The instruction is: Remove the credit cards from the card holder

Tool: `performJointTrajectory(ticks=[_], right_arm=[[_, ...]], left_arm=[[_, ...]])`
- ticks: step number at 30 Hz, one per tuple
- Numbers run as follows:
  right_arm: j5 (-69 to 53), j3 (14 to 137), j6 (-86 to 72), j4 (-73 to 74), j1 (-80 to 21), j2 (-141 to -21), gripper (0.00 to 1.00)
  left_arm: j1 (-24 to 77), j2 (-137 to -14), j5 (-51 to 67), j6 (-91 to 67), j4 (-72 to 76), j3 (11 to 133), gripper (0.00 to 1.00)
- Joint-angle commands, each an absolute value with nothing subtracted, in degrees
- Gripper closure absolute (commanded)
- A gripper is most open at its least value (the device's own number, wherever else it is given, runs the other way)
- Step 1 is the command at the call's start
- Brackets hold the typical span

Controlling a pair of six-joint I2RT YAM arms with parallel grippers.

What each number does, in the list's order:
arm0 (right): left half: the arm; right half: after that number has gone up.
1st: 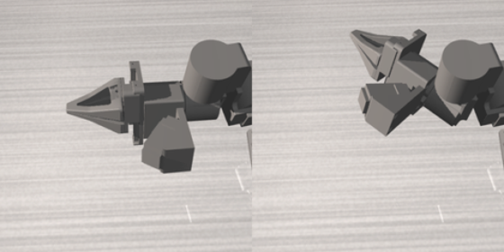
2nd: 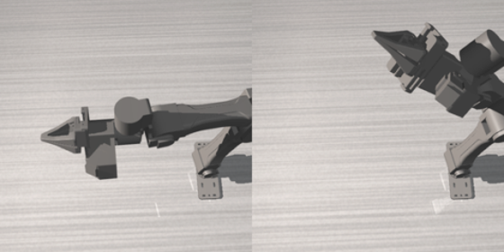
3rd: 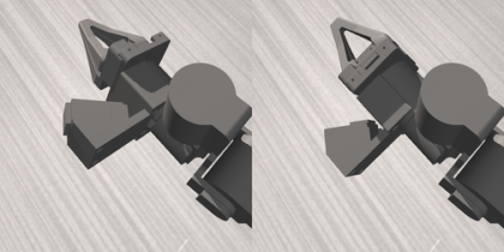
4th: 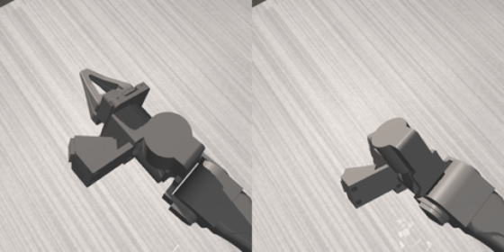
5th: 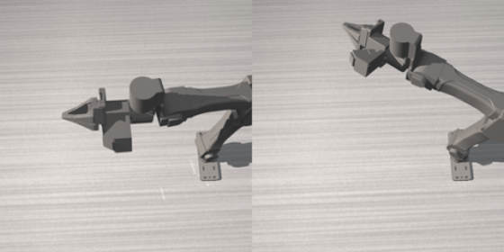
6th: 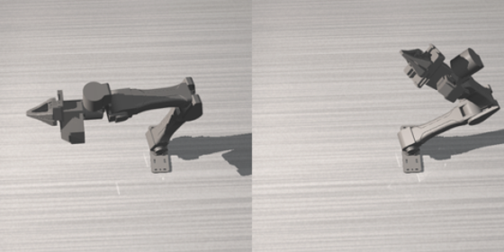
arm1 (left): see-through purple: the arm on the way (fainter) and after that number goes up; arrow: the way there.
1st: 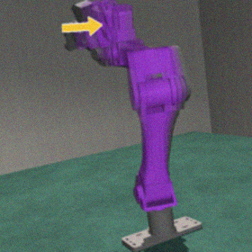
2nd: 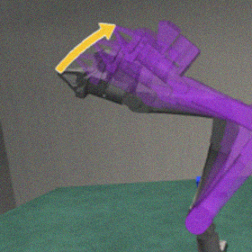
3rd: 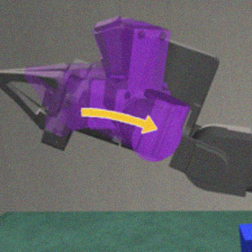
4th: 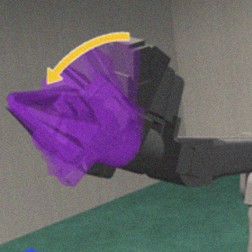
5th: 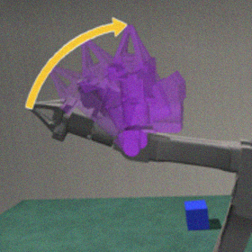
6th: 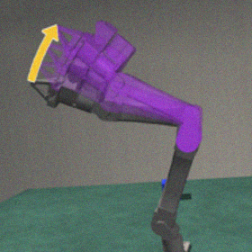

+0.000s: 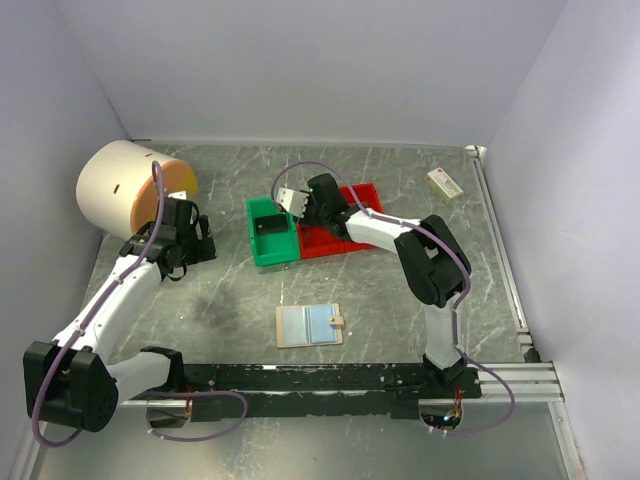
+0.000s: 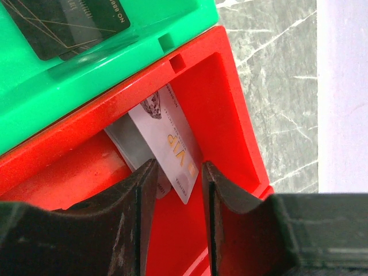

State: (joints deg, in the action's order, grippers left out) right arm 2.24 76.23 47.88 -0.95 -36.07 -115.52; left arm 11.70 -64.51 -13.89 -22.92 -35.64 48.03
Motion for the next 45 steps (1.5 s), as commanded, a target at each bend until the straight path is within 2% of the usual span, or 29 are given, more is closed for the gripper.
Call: performJointTrajectory(ticks=[1,13,19,24,29,34,37,45], right_arm=[[1.7,76.5,48.5,1.0,-35.8,-115.4,0.63],[1.7,78.1,47.2,3.0,-35.5,-117.3,0.64],[1.6,74.5,38.1,-4.8,-35.5,-107.9,0.62],[9.6,69.6,21.4,-10.1,-35.5,-98.9,0.59],[12.6,65.7,-3.1,-3.7,-35.4,-89.0,0.56],[-3.9,62.8,-23.7,5.6,-34.9,-84.2,0.56],[-10.9,61.0,-34.5,9.1,-36.3,-84.4,0.67],[13.8,56.1,-46.8,19.9,-55.3,-84.8,0.58]], left_arm=[[11.7,-65.1,-13.2,-22.4,-35.9,49.1,0.08],[11.7,-65.7,-12.8,-22.3,-36.0,49.2,0.09],[11.7,-65.5,-12.9,-22.3,-36.0,49.1,0.09],[11.7,-65.3,-12.7,-22.1,-35.8,49.1,0.09],[11.6,-64.9,-12.8,-22.2,-35.8,49.2,0.09],[11.7,-64.3,-12.8,-22.2,-35.8,49.1,0.09],[11.7,-63.9,-13.2,-22.4,-35.9,49.0,0.08],[11.7,-62.4,-15.2,-23.3,-36.7,49.0,0.08]])
